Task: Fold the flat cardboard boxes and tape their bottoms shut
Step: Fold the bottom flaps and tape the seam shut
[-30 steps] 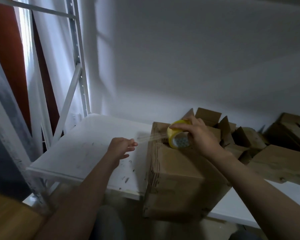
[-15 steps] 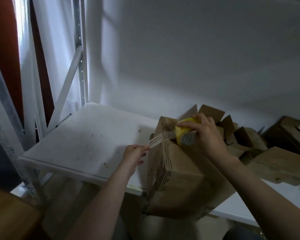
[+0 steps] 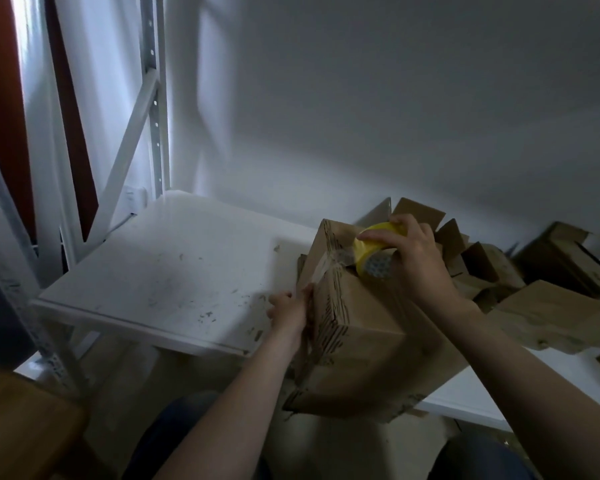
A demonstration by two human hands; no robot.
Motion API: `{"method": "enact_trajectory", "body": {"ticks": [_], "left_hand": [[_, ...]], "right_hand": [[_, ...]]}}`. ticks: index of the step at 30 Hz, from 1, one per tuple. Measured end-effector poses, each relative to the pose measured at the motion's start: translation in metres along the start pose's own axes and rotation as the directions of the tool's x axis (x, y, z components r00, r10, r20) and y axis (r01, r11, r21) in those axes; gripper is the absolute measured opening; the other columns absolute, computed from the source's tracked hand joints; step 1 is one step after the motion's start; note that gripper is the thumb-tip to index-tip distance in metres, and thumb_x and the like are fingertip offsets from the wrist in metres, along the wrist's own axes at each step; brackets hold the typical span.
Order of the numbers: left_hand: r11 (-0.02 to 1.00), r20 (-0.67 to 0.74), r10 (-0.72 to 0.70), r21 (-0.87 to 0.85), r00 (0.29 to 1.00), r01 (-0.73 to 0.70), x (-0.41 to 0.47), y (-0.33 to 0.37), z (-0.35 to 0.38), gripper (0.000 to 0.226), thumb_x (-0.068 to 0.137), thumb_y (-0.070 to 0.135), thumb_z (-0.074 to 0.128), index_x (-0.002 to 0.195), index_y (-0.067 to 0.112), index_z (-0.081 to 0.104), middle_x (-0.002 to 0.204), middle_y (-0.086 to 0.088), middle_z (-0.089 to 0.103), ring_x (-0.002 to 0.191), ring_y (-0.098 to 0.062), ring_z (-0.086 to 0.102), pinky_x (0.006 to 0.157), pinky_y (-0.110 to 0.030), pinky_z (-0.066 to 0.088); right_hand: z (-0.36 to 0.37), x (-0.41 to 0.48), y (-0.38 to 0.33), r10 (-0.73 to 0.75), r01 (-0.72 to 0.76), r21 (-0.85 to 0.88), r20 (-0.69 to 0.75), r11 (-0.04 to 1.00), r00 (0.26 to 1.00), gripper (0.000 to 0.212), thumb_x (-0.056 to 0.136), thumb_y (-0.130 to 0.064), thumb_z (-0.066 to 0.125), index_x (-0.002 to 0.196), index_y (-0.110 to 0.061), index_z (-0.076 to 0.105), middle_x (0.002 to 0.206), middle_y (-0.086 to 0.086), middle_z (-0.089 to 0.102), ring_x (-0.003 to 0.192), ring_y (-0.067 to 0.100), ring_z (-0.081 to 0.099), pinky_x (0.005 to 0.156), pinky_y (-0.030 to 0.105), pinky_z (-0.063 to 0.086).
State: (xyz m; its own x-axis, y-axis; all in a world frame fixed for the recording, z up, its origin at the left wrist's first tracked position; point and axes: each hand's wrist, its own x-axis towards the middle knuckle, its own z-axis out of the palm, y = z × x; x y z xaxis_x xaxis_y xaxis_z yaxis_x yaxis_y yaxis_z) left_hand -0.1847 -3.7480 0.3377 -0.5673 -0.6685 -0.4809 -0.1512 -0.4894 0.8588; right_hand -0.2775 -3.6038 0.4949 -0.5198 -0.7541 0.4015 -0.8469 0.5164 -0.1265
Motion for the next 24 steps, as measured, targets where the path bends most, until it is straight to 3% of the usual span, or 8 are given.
{"method": "enact_trajectory", "body": {"ticks": [2, 5, 8, 13, 17, 20, 22, 24], "left_hand": [[0.985, -0.053, 0.069, 0.161, 0.996, -0.060, -0.005, -0.001, -0.007, 0.068, 0.086, 0.052, 0.072, 0.134, 0.016, 0.040, 0.133, -0.008, 0.039, 0.123, -0.035, 0.047, 0.102, -0.050, 0.048], [0.885, -0.004, 0.305, 0.371, 0.952, -0.282, -0.015, 0.009, -0.020, 0.051, 0.099, 0.036, 0.060, 0.143, 0.014, 0.047, 0.145, -0.010, 0.049, 0.133, -0.031, 0.048, 0.109, -0.040, 0.042], [0.825, 0.108, 0.432, 0.353, 0.895, -0.441, -0.044, 0.036, -0.019, 0.046, 0.106, 0.035, 0.046, 0.146, 0.013, 0.047, 0.135, 0.006, 0.057, 0.133, -0.020, 0.048, 0.096, -0.021, 0.038], [0.826, 0.384, 0.295, 0.358, 0.875, -0.435, -0.076, 0.059, 0.010, 0.076, 0.084, 0.045, 0.075, 0.148, 0.039, 0.035, 0.146, 0.015, 0.047, 0.134, -0.013, 0.044, 0.106, -0.035, 0.039], [0.849, 0.425, 0.243, 0.342, 0.872, -0.403, -0.079, 0.065, 0.009, 0.075, 0.096, 0.029, 0.067, 0.156, 0.033, 0.022, 0.140, 0.019, 0.037, 0.139, -0.013, 0.036, 0.098, -0.023, 0.033], [0.784, 0.472, 0.234, 0.426, 0.850, -0.452, -0.079, 0.071, 0.002, 0.079, 0.100, 0.031, 0.062, 0.160, 0.026, 0.012, 0.142, 0.018, 0.034, 0.129, -0.003, 0.034, 0.096, -0.014, 0.036], [0.688, 0.472, 0.225, 0.542, 0.852, -0.482, -0.081, 0.073, 0.001, 0.091, 0.099, 0.043, 0.060, 0.161, 0.025, -0.004, 0.163, 0.014, 0.011, 0.148, -0.008, 0.016, 0.116, -0.028, 0.026], [0.485, 0.512, 0.258, 0.665, 0.819, -0.568, -0.082, 0.072, 0.004, 0.090, 0.102, 0.048, 0.050, 0.159, 0.026, -0.015, 0.167, 0.009, -0.017, 0.154, -0.013, -0.010, 0.125, -0.042, 0.006]], "right_hand": [[0.000, 0.002, -0.001, 0.004, -0.004, -0.008, 0.000, 1.000, 1.000, 0.065, 0.090, 0.005, 0.058, 0.124, -0.050, 0.062, 0.145, 0.004, 0.038, 0.127, 0.028, 0.035, 0.097, 0.045, 0.040], [0.000, 0.003, 0.000, 0.003, -0.003, 0.000, 0.002, 1.000, 1.000, 0.066, 0.089, 0.006, 0.057, 0.123, -0.051, 0.062, 0.144, 0.003, 0.037, 0.126, 0.028, 0.034, 0.096, 0.048, 0.044], [0.000, 0.001, 0.003, -0.013, 0.013, -0.003, 0.006, 1.000, 1.000, 0.065, 0.090, 0.004, 0.059, 0.123, -0.053, 0.061, 0.146, 0.002, 0.036, 0.126, 0.028, 0.034, 0.097, 0.047, 0.043], [-0.005, 0.006, 0.010, -0.091, 0.091, -0.023, 0.025, 0.996, 0.996, 0.069, 0.087, 0.001, 0.067, 0.132, -0.050, 0.058, 0.141, 0.005, 0.041, 0.118, 0.028, 0.038, 0.091, 0.050, 0.048], [-0.010, 0.013, 0.034, -0.177, 0.164, 0.155, 0.068, 0.974, 0.982, 0.081, 0.087, 0.004, 0.067, 0.141, -0.053, 0.046, 0.135, -0.002, 0.042, 0.119, 0.019, 0.040, 0.097, 0.041, 0.044], [-0.010, 0.018, 0.056, -0.203, 0.171, 0.393, 0.041, 0.903, 0.978, 0.079, 0.088, 0.006, 0.064, 0.140, -0.051, 0.043, 0.128, -0.007, 0.047, 0.117, 0.013, 0.045, 0.097, 0.041, 0.049], [-0.006, 0.017, 0.067, -0.264, 0.204, 0.464, 0.067, 0.862, 0.962, 0.078, 0.091, 0.003, 0.065, 0.143, -0.050, 0.041, 0.133, -0.003, 0.049, 0.120, 0.014, 0.047, 0.096, 0.033, 0.049], [-0.003, 0.016, 0.075, -0.303, 0.224, 0.504, 0.079, 0.834, 0.950, 0.077, 0.094, -0.002, 0.064, 0.148, -0.049, 0.036, 0.133, -0.002, 0.049, 0.118, 0.010, 0.048, 0.091, 0.017, 0.045]]}}
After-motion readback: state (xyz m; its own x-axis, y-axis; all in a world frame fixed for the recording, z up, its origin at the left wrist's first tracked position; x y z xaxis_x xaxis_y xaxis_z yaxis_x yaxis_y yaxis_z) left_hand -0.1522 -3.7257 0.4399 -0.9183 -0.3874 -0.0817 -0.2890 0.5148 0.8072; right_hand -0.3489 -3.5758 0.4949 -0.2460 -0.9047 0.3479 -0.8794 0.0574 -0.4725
